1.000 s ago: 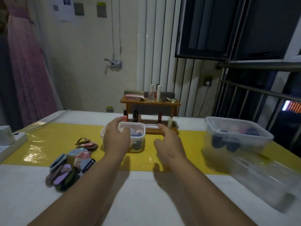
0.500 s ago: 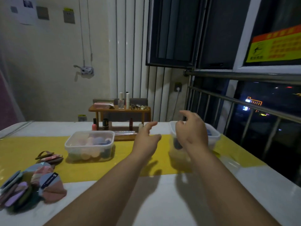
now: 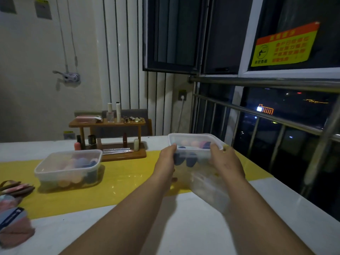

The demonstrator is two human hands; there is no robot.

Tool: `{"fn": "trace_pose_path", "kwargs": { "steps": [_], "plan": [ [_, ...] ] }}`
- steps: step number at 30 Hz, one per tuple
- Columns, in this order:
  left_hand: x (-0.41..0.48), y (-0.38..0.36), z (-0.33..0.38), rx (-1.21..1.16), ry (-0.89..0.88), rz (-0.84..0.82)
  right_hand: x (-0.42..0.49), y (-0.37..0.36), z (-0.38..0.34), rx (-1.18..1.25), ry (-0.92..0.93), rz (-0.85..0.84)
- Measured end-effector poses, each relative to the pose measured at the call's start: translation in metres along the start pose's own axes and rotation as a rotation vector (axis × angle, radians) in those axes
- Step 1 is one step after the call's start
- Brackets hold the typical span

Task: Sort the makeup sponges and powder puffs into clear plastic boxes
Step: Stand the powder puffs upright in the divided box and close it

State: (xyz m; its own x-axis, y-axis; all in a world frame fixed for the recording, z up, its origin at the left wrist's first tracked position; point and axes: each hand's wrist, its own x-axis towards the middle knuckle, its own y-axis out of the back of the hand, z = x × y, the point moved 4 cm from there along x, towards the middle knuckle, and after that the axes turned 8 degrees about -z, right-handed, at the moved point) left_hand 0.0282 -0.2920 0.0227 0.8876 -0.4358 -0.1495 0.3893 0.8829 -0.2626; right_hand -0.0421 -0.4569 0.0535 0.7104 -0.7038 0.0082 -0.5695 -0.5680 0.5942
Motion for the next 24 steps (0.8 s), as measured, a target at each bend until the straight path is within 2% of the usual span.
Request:
{"fn": "trace_pose_path", "kwargs": {
  "steps": [2, 6, 13, 19, 24],
  "plan": [
    [0.004, -0.001, -0.001, 0.014, 0.014, 0.006, 0.001, -0.003, -0.001, -0.044, 0.015, -0.060],
    [0.005, 0.005, 0.000, 0.027, -0.017, 0.027, -0.001, -0.010, -0.007, -0.102, 0.042, -0.056],
    [-0.007, 0.053, 0.006, -0.010, -0.090, 0.219, -0.016, -0.041, -0.033, -0.241, 0.155, -0.151],
    [-0.028, 0.095, 0.018, -0.097, -0.204, 0.319, -0.039, -0.080, -0.053, -0.003, 0.116, -0.430],
    [-0.045, 0.123, 0.023, -0.003, -0.248, 0.296, -0.055, -0.104, -0.065, 0.103, 0.096, -0.441]
  ]
}}
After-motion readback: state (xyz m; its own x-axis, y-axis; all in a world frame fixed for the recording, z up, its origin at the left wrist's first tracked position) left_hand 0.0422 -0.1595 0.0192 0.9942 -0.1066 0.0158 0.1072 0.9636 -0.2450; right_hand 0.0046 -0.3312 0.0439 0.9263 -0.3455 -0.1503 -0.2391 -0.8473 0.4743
